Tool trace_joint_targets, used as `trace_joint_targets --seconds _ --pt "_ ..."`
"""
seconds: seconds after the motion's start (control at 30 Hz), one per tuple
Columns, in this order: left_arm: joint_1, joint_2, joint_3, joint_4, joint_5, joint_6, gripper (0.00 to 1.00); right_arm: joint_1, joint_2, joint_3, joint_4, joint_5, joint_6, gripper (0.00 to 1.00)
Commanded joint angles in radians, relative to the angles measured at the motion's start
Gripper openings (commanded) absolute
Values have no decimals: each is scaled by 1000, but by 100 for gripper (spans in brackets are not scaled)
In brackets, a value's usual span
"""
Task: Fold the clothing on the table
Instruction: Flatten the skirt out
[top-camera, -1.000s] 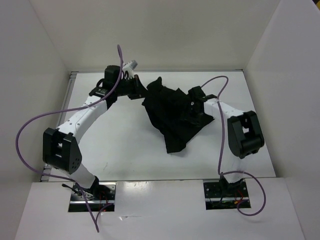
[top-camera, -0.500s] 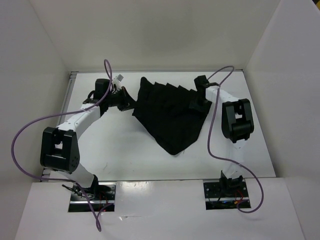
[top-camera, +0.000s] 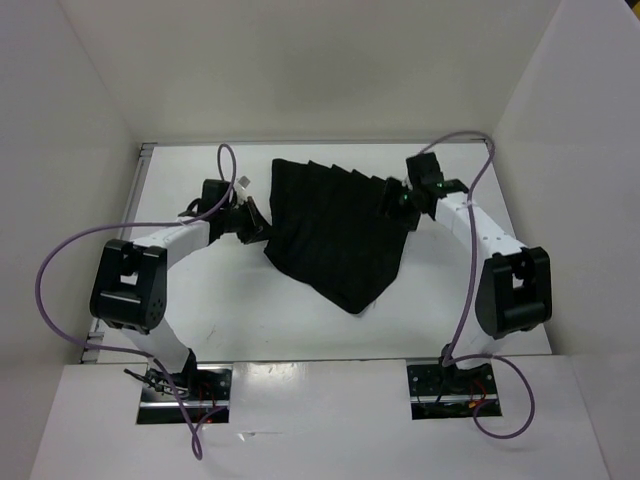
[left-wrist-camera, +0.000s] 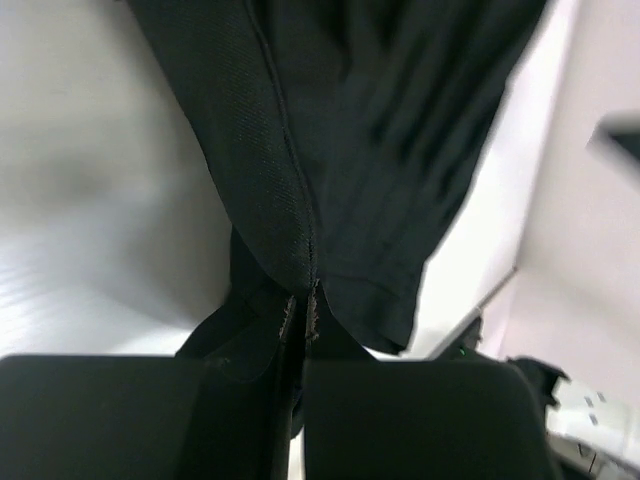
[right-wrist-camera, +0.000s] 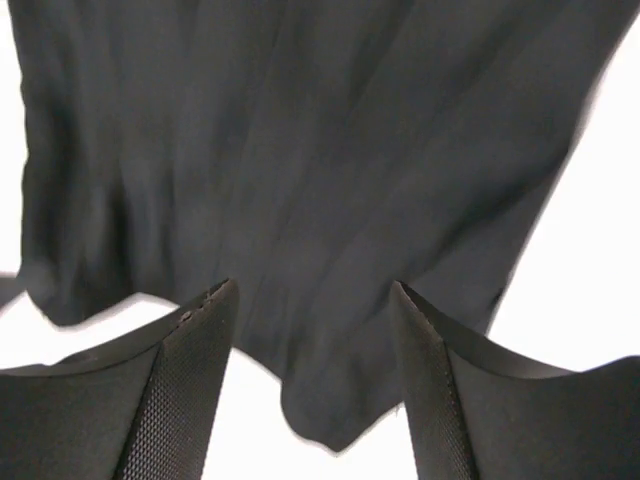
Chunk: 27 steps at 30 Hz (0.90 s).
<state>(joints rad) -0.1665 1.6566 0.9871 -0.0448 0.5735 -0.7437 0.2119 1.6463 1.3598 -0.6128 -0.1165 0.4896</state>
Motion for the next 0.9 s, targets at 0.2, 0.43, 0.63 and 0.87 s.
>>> trace_joint_targets --seconds 0.2,0.43,0.63,0.87 --pt "42 15 -39 23 -185 -104 0 3 -195 -373 -33 -374 246 66" --pt "42 35 -51 34 -136 -95 0 3 -204 -455 -71 -426 325 66" --pt "42 35 -33 34 -127 -86 0 3 -123 -488 -105 -498 343 66" --pt "51 35 -13 34 -118 -86 0 32 -49 -510 -96 -514 383 66"
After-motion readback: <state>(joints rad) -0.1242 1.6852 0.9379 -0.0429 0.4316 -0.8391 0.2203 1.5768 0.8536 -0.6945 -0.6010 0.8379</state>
